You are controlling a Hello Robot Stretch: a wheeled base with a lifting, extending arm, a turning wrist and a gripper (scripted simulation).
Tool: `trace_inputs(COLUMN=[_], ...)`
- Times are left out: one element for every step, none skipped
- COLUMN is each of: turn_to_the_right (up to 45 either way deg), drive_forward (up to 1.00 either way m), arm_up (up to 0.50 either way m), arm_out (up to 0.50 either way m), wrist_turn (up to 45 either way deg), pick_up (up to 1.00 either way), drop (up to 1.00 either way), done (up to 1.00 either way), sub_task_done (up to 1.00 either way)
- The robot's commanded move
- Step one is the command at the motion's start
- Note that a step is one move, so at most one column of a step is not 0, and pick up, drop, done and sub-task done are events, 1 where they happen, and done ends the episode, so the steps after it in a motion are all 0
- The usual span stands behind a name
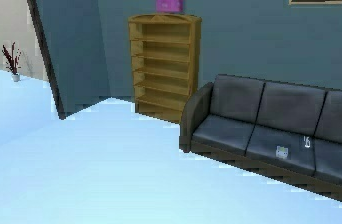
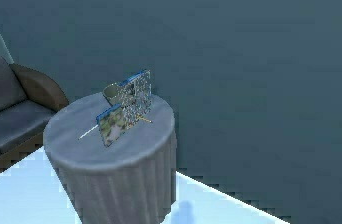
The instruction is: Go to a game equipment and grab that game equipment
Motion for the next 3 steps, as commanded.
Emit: trace_inputs(turn_to_the_right=[0.0, 0.0, 0.0], drive_forward=[0.0, 0.0, 0.0], arm_up=[0.5, 0.38, 0.0], arm_out=[0.0, 0.0, 0.5], wrist_turn=[0.0, 0.0, 0.0], pick_up=[0.0, 0.0, 0.0], drop=[0.0, 0.0, 0.0], done=[0.0, 0.0, 0.0], sub_task_done=[0.0, 0.0, 0.0])
